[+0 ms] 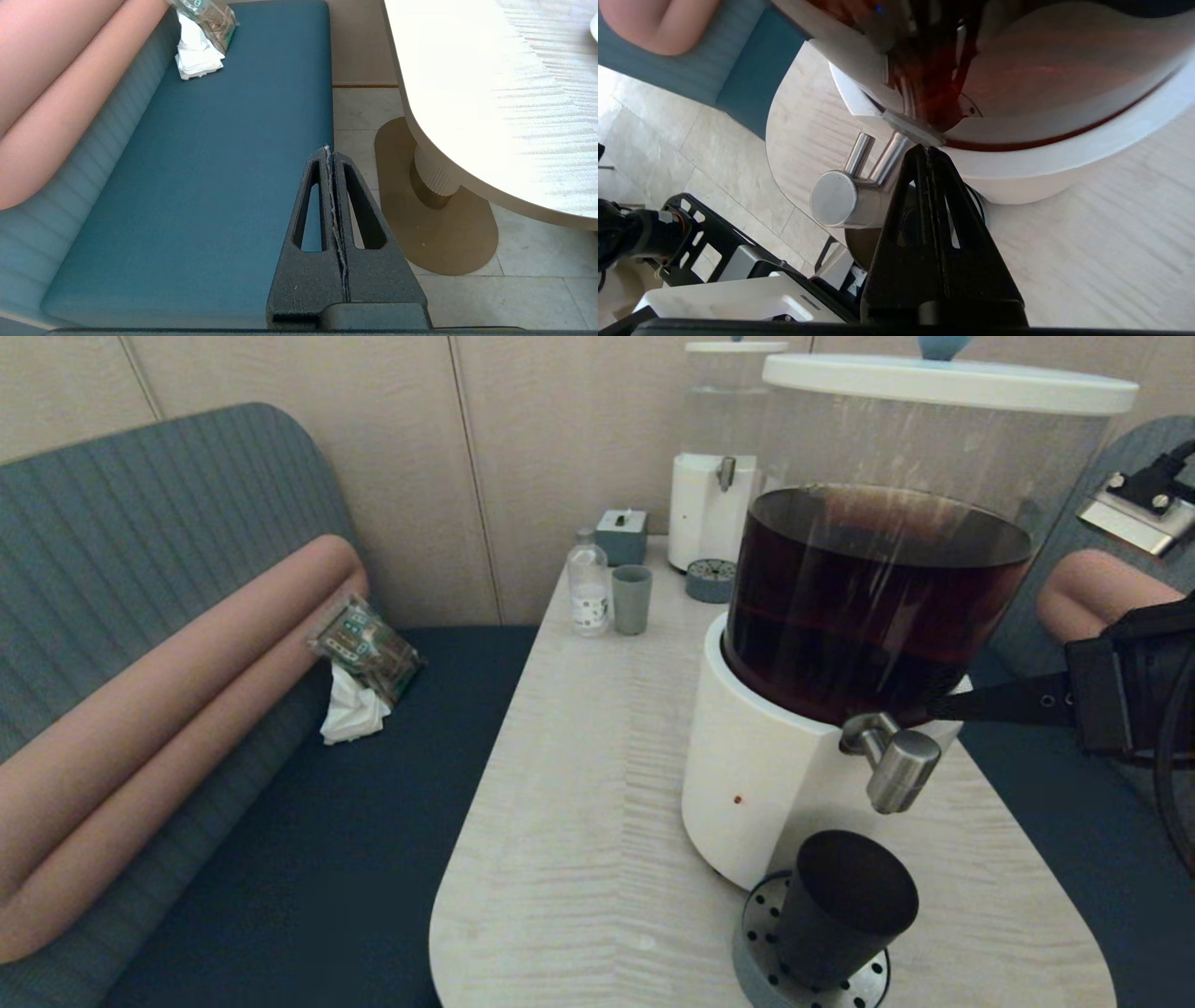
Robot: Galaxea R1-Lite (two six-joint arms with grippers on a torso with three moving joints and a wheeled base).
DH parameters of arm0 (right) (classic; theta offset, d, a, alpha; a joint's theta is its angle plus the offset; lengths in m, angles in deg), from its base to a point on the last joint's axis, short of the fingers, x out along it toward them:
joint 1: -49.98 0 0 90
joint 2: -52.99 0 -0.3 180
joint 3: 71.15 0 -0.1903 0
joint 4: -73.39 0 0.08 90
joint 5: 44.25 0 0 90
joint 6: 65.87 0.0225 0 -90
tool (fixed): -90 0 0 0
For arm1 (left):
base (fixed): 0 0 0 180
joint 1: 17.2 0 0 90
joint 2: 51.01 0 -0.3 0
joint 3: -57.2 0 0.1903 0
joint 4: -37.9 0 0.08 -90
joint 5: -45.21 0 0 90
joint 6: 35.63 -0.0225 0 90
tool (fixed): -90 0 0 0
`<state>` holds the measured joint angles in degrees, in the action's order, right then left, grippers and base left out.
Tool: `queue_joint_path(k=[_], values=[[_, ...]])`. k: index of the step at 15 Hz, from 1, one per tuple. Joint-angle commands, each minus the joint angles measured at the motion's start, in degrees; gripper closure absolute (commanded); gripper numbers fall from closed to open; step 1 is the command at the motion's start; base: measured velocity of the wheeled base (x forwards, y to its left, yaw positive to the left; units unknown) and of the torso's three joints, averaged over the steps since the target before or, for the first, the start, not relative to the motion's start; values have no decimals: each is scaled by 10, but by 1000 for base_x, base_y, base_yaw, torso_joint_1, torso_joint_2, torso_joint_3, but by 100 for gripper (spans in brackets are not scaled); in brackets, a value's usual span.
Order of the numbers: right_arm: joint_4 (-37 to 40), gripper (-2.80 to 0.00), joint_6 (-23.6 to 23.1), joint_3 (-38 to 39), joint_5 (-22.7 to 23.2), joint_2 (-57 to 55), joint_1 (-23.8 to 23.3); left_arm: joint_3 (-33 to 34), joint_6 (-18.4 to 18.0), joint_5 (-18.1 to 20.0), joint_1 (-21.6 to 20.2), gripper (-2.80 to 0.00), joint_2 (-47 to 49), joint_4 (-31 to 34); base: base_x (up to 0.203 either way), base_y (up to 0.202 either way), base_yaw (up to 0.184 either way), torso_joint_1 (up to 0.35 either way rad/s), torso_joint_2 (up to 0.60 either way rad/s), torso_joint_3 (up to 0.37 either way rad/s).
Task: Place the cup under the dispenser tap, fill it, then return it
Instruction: Turn on the faucet
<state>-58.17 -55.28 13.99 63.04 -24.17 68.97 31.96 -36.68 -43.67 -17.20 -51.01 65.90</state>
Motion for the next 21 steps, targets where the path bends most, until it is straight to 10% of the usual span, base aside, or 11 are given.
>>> queue_joint_path(k=[1, 21], values=[[-5, 0, -1, 11, 1, 2, 7, 0, 0, 0, 0, 0, 0, 0, 0, 0, 0, 0, 0, 0], [-39, 0, -6, 25, 1, -17, 53, 0, 0, 0, 0, 0, 0, 0, 0, 0, 0, 0, 0, 0]])
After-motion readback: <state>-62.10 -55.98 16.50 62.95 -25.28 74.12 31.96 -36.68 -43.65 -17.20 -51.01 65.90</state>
